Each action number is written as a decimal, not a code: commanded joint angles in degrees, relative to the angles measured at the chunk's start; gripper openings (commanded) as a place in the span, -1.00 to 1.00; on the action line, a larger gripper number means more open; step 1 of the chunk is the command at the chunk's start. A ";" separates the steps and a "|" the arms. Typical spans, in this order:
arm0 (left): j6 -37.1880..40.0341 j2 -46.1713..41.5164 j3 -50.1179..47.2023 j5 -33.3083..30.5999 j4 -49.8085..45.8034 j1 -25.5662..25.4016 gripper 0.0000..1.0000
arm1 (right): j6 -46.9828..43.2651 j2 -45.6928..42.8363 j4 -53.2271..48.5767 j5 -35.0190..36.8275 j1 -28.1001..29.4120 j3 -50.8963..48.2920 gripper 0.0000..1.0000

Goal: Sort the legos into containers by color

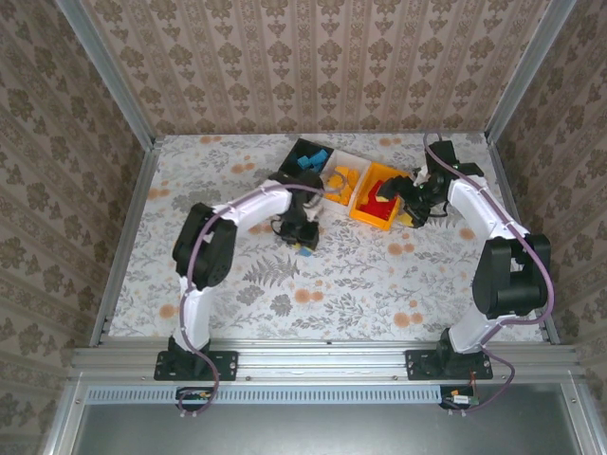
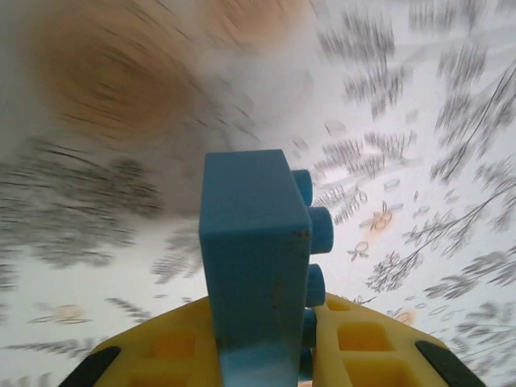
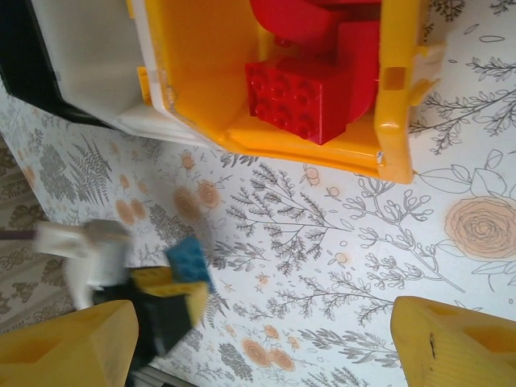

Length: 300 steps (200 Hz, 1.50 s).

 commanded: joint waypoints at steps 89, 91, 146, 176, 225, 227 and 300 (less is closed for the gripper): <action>-21.28 9.81 31.63 11.12 9.71 15.81 -0.66 | 0.54 -0.96 0.48 -0.41 -0.64 0.99 0.66; -21.25 10.41 32.44 11.06 9.46 15.88 -0.66 | 0.58 -0.98 0.51 -0.41 -0.64 1.03 0.66; -23.93 23.87 48.45 11.80 6.34 16.47 -0.53 | 1.37 0.62 2.11 -1.48 -0.62 1.04 0.66; -24.51 25.21 48.74 12.02 7.00 16.03 -0.28 | -0.60 3.29 -0.56 -1.17 -0.62 5.45 0.66; -21.95 23.84 50.63 11.55 4.78 17.00 0.25 | -1.89 6.92 -3.16 -0.79 -0.90 10.72 0.66; -21.58 23.74 50.77 11.38 4.60 16.93 0.26 | -2.02 6.99 -3.28 -0.75 -0.90 10.89 0.66; -6.66 2.41 34.53 -2.20 2.68 16.98 0.99 | -11.63 1.64 0.04 9.03 -2.66 12.09 0.73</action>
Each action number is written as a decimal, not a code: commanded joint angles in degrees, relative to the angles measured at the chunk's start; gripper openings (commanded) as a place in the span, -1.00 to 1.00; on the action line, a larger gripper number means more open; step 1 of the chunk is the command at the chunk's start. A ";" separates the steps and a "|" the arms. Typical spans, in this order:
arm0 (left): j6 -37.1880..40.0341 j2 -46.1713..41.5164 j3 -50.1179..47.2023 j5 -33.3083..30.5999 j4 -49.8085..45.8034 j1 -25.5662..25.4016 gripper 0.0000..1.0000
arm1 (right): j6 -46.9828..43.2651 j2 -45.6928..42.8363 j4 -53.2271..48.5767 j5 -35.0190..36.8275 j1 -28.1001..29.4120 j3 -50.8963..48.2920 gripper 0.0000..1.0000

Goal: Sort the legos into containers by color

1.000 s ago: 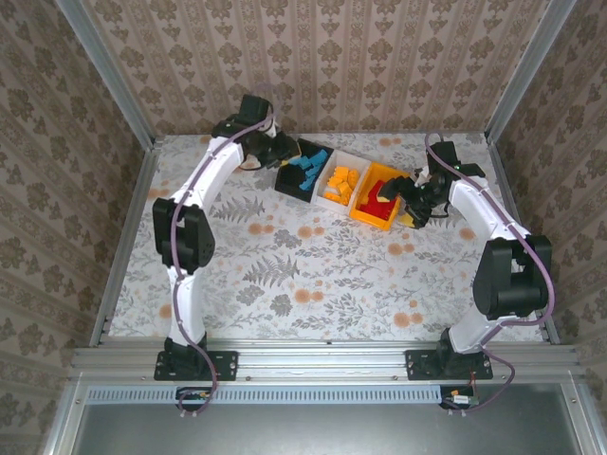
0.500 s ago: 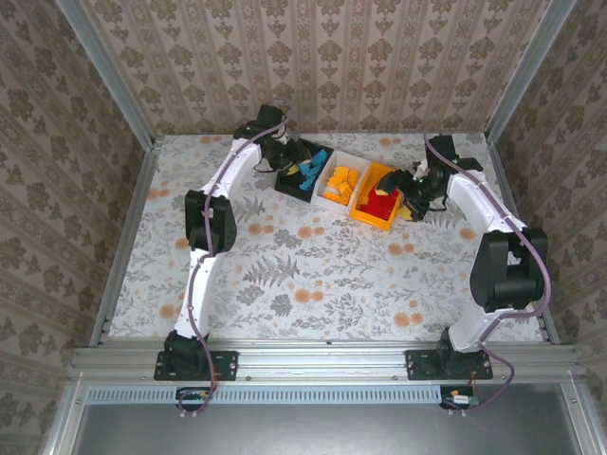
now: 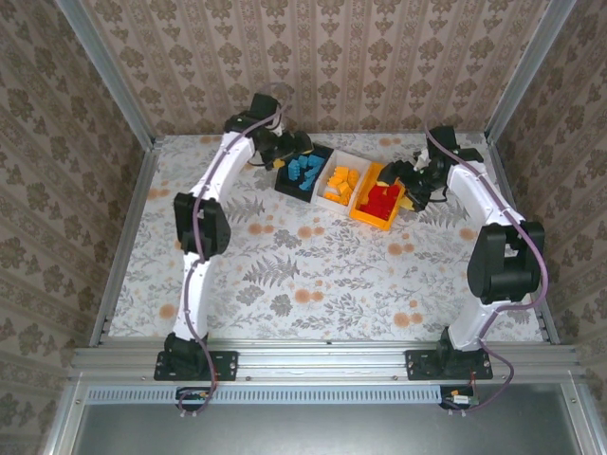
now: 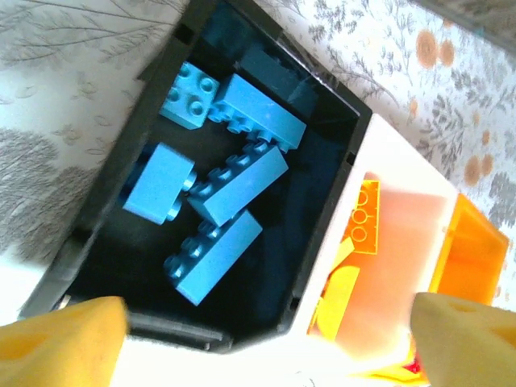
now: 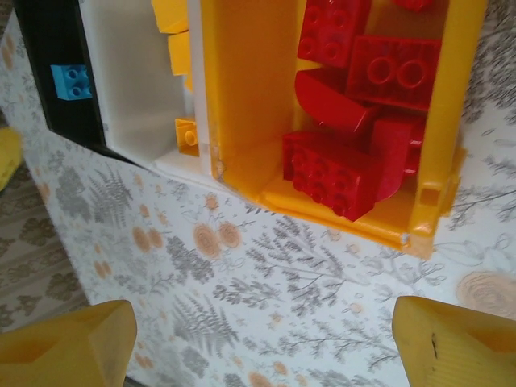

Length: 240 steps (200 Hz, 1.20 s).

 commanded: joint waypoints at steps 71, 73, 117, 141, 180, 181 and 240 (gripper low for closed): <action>12.47 -54.25 -70.71 -35.91 31.53 10.39 1.00 | -33.34 -14.57 44.04 17.95 -6.40 -30.47 1.00; 12.66 -54.99 -72.08 -36.06 32.83 10.67 0.99 | -33.37 -14.16 44.40 18.07 -6.47 -30.96 0.99; 9.83 -57.17 -84.66 -34.74 38.25 21.31 1.00 | -31.51 -13.24 63.60 14.39 -5.97 -45.09 0.98; 18.64 -55.59 -87.69 -33.86 46.73 22.71 1.00 | -32.31 -15.34 71.63 15.51 -5.08 -51.05 0.99; 28.29 -53.01 -99.41 -32.49 68.71 22.42 1.00 | -31.48 -15.44 78.46 15.86 -4.32 -54.30 0.99; 28.51 -52.89 -99.79 -32.51 69.32 22.36 1.00 | -31.51 -15.39 78.57 16.03 -4.31 -54.29 0.99; 34.68 -49.55 -108.99 -25.10 90.99 22.04 1.00 | -31.67 -14.82 81.80 18.48 -3.50 -55.83 1.00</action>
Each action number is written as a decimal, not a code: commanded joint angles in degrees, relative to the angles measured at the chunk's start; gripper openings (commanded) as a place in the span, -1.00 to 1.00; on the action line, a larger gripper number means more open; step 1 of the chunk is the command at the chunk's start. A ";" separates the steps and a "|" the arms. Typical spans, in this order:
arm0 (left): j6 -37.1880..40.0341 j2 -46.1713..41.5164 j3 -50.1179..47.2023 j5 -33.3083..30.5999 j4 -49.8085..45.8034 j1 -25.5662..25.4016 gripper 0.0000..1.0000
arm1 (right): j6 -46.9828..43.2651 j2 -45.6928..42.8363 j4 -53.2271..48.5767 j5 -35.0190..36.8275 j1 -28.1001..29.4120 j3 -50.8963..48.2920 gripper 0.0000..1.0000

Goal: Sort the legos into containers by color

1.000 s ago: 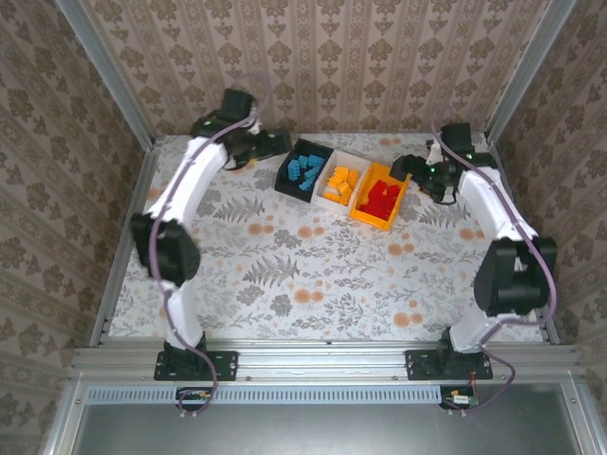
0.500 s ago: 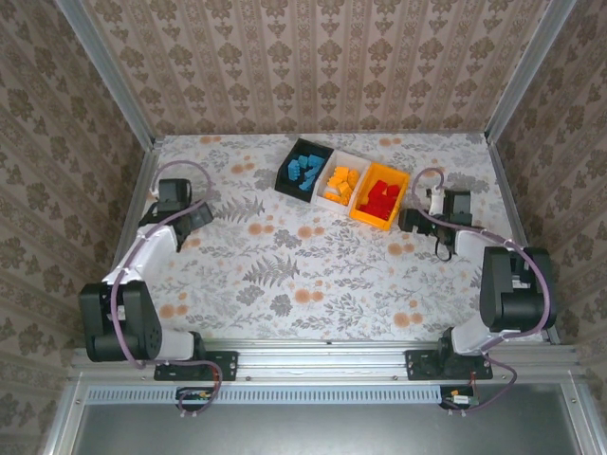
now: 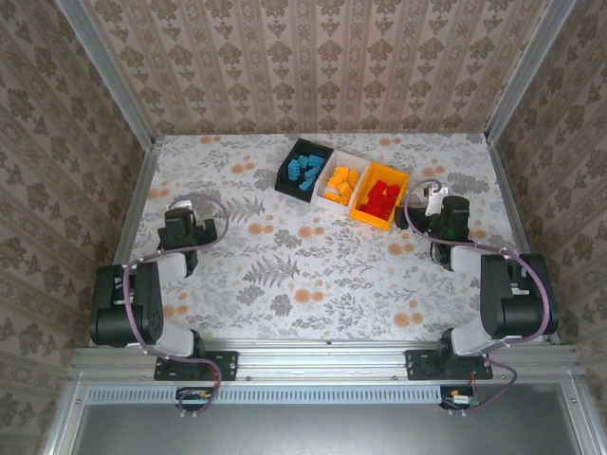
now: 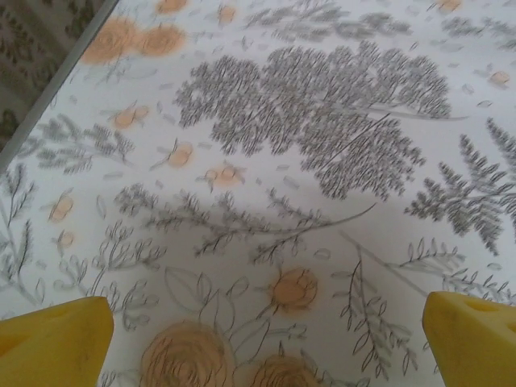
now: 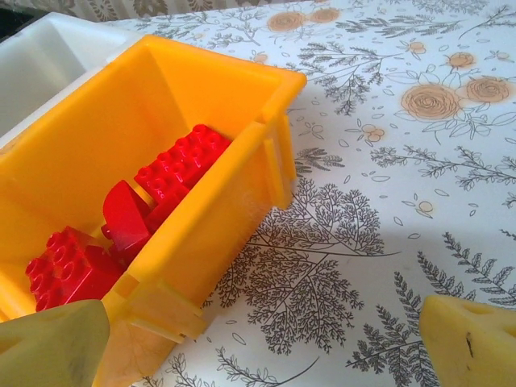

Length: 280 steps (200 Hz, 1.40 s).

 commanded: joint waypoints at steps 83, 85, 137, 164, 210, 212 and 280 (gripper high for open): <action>6.36 3.87 -5.68 4.27 25.14 -1.86 1.00 | -1.60 -0.06 7.71 1.74 0.86 -2.98 1.00; 6.33 3.85 -5.67 4.27 25.00 -1.81 1.00 | -1.62 -0.12 7.72 1.81 0.87 -3.06 1.00; 6.49 3.77 -5.84 4.09 25.39 -2.03 1.00 | -1.85 -0.57 8.14 2.70 1.40 -3.45 1.00; 6.49 3.77 -5.84 4.11 25.39 -1.97 1.00 | -1.91 -0.53 7.96 2.79 1.40 -3.38 1.00; 6.49 3.84 -5.84 4.11 25.32 -2.03 1.00 | -1.97 -0.56 7.87 3.09 1.51 -3.39 1.00; 6.49 3.80 -5.84 4.09 25.37 -2.01 0.99 | -1.97 -0.54 7.87 3.14 1.56 -3.39 1.00; 6.45 3.81 -5.84 4.13 25.39 -1.99 0.99 | -2.94 -0.12 5.85 6.86 3.51 -2.12 1.00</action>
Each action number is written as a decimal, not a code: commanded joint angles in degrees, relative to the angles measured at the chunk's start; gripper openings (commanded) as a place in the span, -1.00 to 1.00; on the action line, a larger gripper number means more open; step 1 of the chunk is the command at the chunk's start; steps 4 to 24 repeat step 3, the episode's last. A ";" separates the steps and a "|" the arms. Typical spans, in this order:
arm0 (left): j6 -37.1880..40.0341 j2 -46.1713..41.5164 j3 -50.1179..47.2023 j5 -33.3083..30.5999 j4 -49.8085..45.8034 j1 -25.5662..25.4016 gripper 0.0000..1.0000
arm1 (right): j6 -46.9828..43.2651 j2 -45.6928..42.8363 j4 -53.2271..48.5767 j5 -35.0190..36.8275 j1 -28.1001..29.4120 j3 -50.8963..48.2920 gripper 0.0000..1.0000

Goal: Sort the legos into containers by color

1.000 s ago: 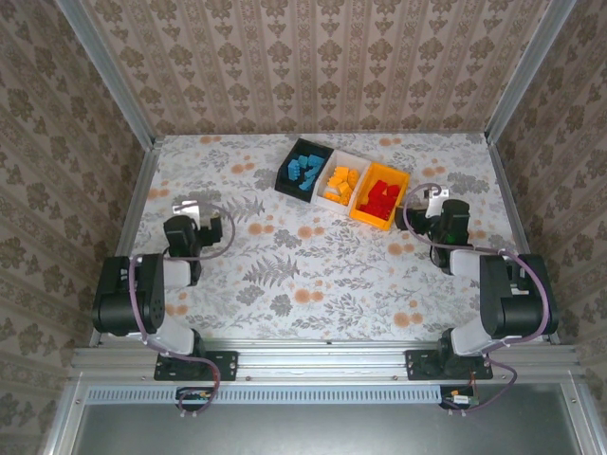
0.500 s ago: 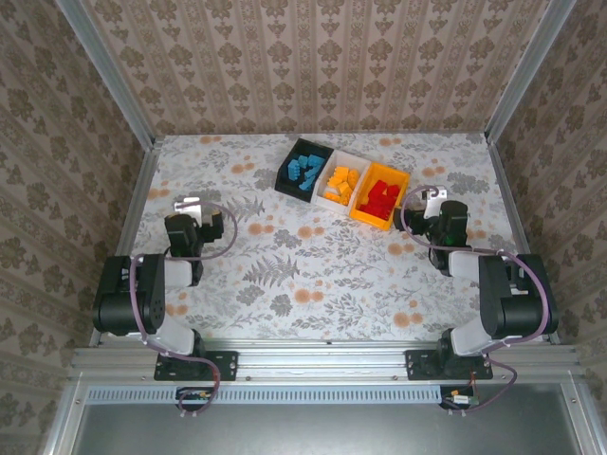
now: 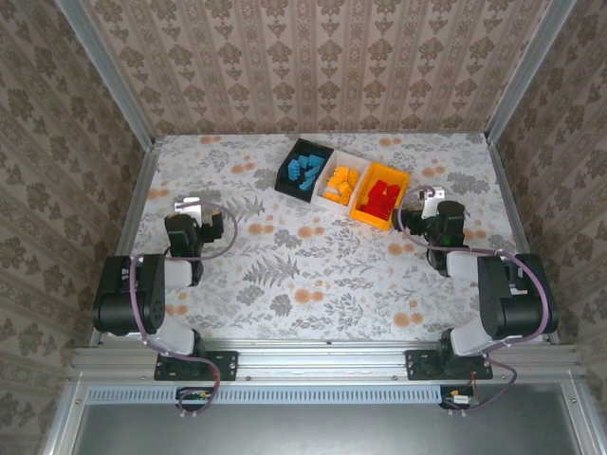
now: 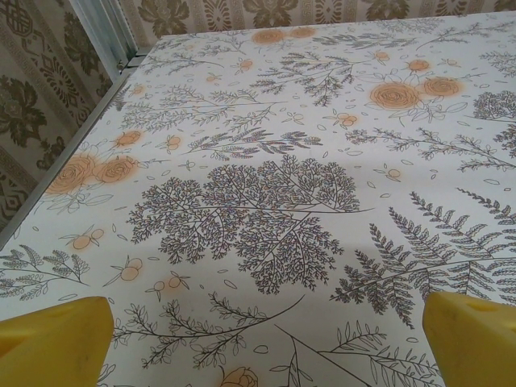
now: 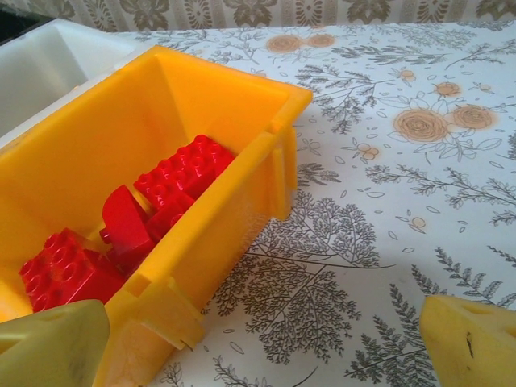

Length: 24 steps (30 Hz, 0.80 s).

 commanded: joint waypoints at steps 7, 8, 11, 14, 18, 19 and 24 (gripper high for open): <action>0.96 -0.06 -0.02 -0.32 1.52 -0.19 1.00 | -1.08 -0.65 0.62 2.62 0.56 0.09 1.00; 0.96 -0.06 -0.02 -0.32 1.52 -0.19 1.00 | -1.08 -0.65 0.62 2.62 0.56 0.09 1.00; 0.96 -0.06 -0.02 -0.32 1.52 -0.19 1.00 | -1.08 -0.65 0.62 2.62 0.56 0.09 1.00; 0.96 -0.06 -0.02 -0.32 1.52 -0.19 1.00 | -1.08 -0.65 0.62 2.62 0.56 0.09 1.00; 0.96 -0.06 -0.02 -0.32 1.52 -0.19 1.00 | -1.08 -0.65 0.62 2.62 0.56 0.09 1.00; 0.96 -0.06 -0.02 -0.32 1.52 -0.19 1.00 | -1.08 -0.65 0.62 2.62 0.56 0.09 1.00; 0.96 -0.06 -0.02 -0.32 1.52 -0.19 1.00 | -1.08 -0.65 0.62 2.62 0.56 0.09 1.00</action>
